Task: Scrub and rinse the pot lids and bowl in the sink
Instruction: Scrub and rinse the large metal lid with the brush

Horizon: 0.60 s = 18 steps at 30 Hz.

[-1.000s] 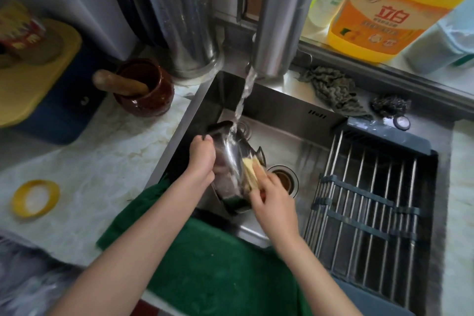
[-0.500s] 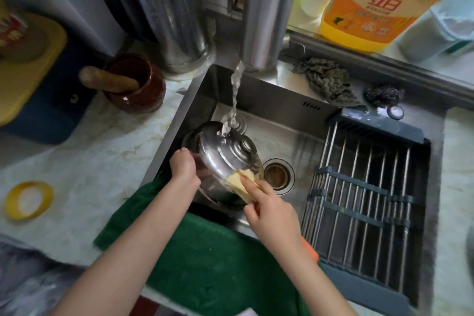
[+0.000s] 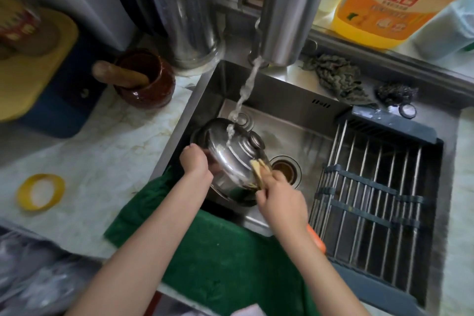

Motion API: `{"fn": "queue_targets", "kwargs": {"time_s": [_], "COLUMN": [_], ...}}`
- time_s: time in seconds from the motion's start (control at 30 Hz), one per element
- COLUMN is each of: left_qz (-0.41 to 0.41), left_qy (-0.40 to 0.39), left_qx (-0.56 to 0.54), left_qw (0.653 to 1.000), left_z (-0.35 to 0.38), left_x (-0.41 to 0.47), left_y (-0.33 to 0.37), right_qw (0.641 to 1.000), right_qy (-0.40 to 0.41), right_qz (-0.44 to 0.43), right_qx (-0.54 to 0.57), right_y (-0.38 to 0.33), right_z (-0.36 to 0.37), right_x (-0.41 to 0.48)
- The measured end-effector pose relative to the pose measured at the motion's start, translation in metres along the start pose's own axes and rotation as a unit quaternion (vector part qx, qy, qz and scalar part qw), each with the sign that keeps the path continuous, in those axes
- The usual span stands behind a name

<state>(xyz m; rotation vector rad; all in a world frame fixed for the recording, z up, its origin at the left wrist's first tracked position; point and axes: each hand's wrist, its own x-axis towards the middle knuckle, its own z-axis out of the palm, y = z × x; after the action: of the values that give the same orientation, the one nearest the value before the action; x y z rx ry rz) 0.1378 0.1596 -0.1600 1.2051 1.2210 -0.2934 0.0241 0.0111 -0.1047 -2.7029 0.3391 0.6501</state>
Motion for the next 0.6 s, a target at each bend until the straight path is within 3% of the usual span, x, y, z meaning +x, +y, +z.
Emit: {"fn": "queue_targets", "kwargs": {"time_s": [0.1,0.23,0.4,0.53,0.6], "left_qz": [0.01,-0.012,0.036,0.058,0.07], "left_qy": [0.005,-0.005,0.004,-0.008,-0.014], "left_qx": [0.002,0.007,0.033,0.033,0.04], "left_qw": [1.0,1.0,0.999,0.998,0.997], "left_z": [0.0,0.001,0.007,0.005,0.008], "left_x": [0.002,0.01,-0.011,-0.024,-0.022], "left_y": [0.0,-0.008,-0.001,-0.01,-0.006], "right_qw": [0.998,0.998,0.997,0.996,0.997], "right_qy": [0.014,-0.008,0.045,-0.015,-0.023], "right_qz": [-0.055,0.049,-0.054,0.081,0.072], "right_qx": [-0.021,-0.035,-0.013,-0.024,-0.024], "right_y": [0.003,0.021,-0.009,0.017,0.007], "right_z": [0.004,0.0,0.004,0.006,0.005], "right_x": [-0.021,0.015,-0.027,0.011,0.006]}}
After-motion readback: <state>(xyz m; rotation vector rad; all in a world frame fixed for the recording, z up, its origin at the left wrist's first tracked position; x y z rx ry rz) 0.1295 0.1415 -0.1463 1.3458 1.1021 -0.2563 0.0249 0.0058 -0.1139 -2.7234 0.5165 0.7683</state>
